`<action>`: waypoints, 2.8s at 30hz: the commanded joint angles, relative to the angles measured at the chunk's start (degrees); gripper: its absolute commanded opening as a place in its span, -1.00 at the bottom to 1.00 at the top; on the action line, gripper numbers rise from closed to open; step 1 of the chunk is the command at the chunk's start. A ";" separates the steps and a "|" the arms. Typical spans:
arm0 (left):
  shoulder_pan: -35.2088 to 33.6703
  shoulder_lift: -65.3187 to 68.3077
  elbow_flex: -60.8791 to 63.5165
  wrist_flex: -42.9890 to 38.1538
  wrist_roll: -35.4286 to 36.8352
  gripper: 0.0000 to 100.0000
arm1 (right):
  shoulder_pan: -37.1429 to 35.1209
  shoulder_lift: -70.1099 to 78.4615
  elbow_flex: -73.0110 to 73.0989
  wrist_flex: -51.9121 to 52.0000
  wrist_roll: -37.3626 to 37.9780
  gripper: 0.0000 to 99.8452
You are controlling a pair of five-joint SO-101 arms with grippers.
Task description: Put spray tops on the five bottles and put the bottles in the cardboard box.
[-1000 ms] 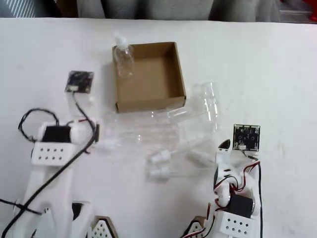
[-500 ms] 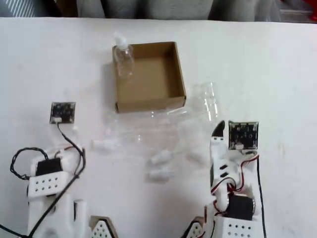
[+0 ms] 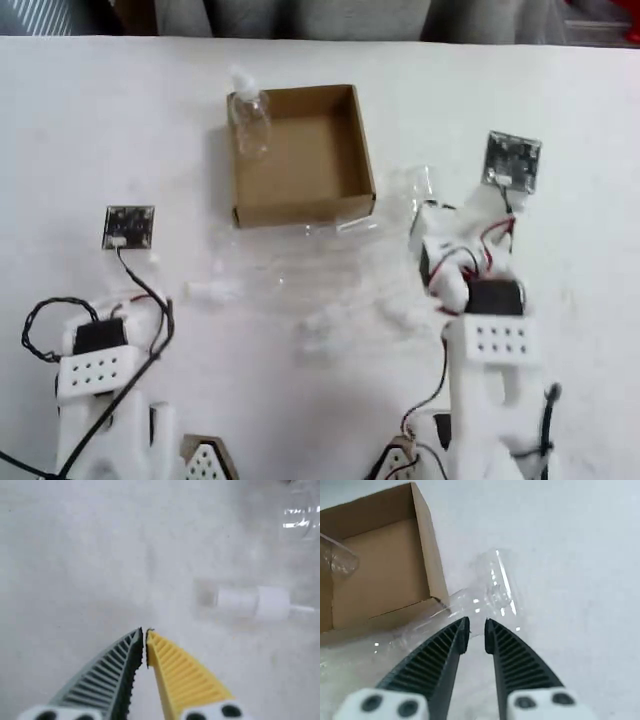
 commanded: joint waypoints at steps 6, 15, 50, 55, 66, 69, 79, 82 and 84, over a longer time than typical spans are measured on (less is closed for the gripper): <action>-0.57 -1.71 1.49 -4.48 -0.79 -0.95 | -7.16 19.12 -11.69 0.13 -10.90 -0.65; -0.31 -1.71 1.49 -4.57 -0.79 -0.95 | -7.96 23.43 -12.31 -1.01 -16.88 -0.60; -0.31 -1.71 1.49 -4.40 -0.79 -0.95 | -1.36 39.34 -12.40 -22.11 -32.00 -0.59; -0.31 -1.71 1.58 -4.48 -0.79 -0.95 | 3.47 39.60 -13.71 -21.85 -29.98 -0.95; -0.31 -1.71 1.58 -4.48 -0.79 -0.95 | 5.23 28.88 -14.33 -10.68 -29.54 -0.87; -0.31 -1.71 1.58 -4.48 -0.79 -0.95 | 1.71 27.03 -14.33 -7.52 -29.54 -0.84; -0.31 -1.71 1.58 -4.31 -0.79 -0.95 | -0.84 37.14 -20.92 -3.12 -32.53 -0.58; -0.31 -1.71 1.58 -4.31 -0.79 -0.95 | -0.84 42.95 -24.44 -3.12 -33.23 -0.57; -0.31 -1.71 1.58 -4.31 -0.79 -0.95 | -0.75 46.99 -26.90 -3.12 -33.23 -0.57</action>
